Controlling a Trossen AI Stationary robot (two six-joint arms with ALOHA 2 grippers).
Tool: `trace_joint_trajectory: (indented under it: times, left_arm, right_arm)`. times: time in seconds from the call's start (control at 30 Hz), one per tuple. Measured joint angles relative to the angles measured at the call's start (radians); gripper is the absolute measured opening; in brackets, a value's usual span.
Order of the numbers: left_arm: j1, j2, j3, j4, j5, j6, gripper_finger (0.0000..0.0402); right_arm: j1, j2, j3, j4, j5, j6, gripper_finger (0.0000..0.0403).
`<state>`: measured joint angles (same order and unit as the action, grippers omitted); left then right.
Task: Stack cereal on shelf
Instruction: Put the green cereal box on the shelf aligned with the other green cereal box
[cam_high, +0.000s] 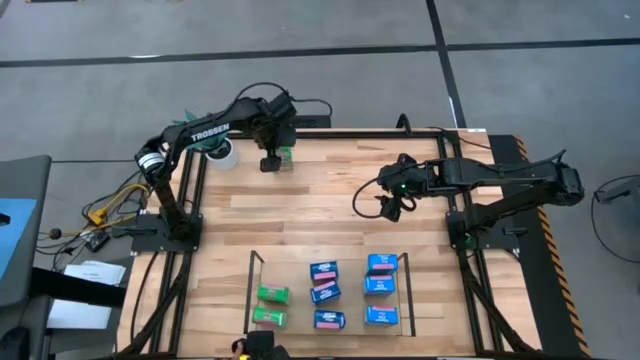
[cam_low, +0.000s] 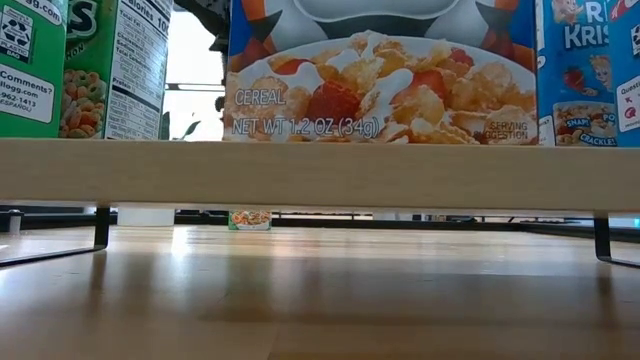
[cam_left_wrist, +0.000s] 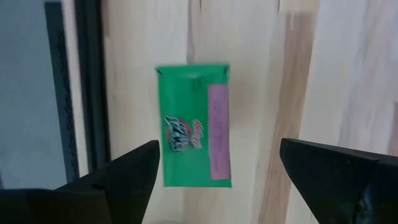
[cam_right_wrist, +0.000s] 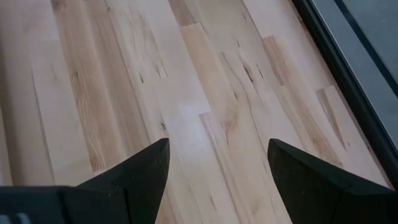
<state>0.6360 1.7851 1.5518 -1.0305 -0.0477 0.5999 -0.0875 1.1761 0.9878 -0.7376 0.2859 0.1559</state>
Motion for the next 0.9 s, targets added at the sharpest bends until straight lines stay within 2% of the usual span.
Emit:
trace_joint_trajectory:
  times: [0.1,0.47,0.77,0.9]
  left_arm:
    - [-0.005,0.000,-0.035,0.035,-0.028,-0.010,0.0323]
    - [-0.005,0.000,-0.049,0.085,-0.026,0.013,0.0320]
    - [-0.006,0.000,-0.049,0.084,-0.027,0.017,0.0272]
    - [-0.006,-0.001,-0.049,0.083,-0.021,0.017,0.0269]
  right_arm:
    - [0.000,0.000,0.000,0.002,0.000,-0.005,0.0297]
    - [0.000,0.000,0.000,0.005,0.000,-0.008,0.0297]
    - [0.000,0.000,0.000,0.005,0.000,-0.024,0.0297]
    - [0.000,0.000,0.000,0.005,0.000,-0.027,0.0297]
